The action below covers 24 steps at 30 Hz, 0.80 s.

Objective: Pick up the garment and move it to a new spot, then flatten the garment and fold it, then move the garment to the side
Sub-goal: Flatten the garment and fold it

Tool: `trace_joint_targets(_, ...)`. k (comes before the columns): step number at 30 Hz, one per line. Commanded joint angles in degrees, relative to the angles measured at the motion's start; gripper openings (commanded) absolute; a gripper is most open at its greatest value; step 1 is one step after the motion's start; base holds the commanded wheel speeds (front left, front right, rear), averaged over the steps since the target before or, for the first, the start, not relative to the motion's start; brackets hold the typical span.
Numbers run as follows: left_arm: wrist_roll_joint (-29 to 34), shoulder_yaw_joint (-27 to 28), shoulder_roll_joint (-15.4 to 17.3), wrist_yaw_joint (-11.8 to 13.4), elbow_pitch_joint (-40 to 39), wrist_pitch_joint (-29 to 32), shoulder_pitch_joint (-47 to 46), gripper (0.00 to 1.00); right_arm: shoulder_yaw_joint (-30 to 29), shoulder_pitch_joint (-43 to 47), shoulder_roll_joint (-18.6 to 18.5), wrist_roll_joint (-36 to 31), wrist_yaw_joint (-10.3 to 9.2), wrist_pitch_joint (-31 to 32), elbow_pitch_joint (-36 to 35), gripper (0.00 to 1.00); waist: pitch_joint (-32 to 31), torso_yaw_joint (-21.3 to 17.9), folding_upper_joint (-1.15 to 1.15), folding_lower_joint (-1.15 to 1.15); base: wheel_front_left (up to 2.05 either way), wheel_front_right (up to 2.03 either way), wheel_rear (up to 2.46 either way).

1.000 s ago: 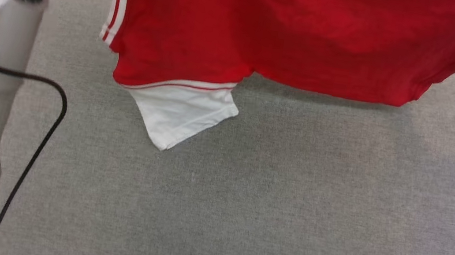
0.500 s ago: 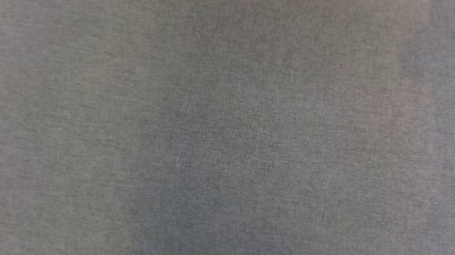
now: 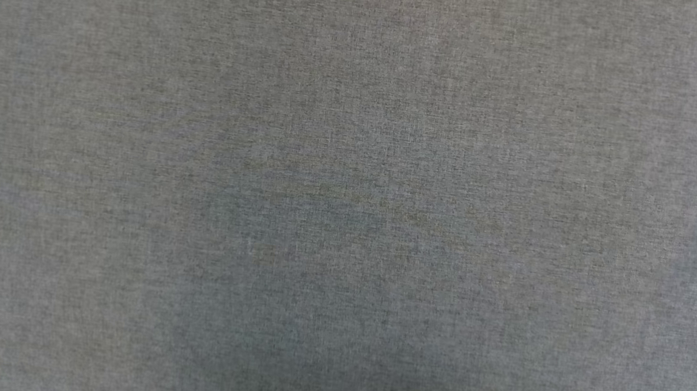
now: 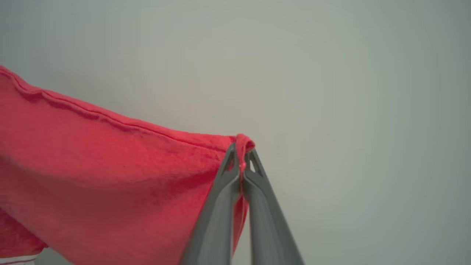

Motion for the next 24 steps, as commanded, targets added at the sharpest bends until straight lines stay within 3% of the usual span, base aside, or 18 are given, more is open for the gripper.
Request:
trace_joint_targets(1, -0.9, -0.77, 0.64, -0.14, 0.53, -0.71, 2.05, 0.0, 1.05, 1.53, 0.34, 0.85, -0.04, -1.04, 0.85, 0.0, 0.46, -0.32, 0.0, -0.01, 0.0, 0.0, 0.0)
trace_joint_targets(10, -4.56, -4.0, 3.77, -0.14, 0.14, -2.99, 14.68, 0.0, 6.91, 10.42, 1.3, 5.7, -0.04, -5.54, 3.71, 0.0, -2.21, -0.16, 0.0, -0.01, 0.0, 0.0, 0.0)
trace_joint_targets(16, -4.48, -3.06, 5.41, 0.17, -3.82, -3.27, 26.31, 0.0, 10.9, 18.12, 0.56, 9.85, -0.04, -7.54, 3.5, 0.0, -6.27, 0.48, 0.0, -0.01, 0.0, 0.0, 0.0)
trace_joint_targets(24, -2.73, 1.7, 7.0, 3.93, -16.61, -3.29, 47.53, 0.0, 16.14, 30.67, -2.7, 15.11, -0.04, -9.39, 0.73, 0.0, -13.14, 1.71, 0.0, -0.01, 0.0, 0.0, 0.0)
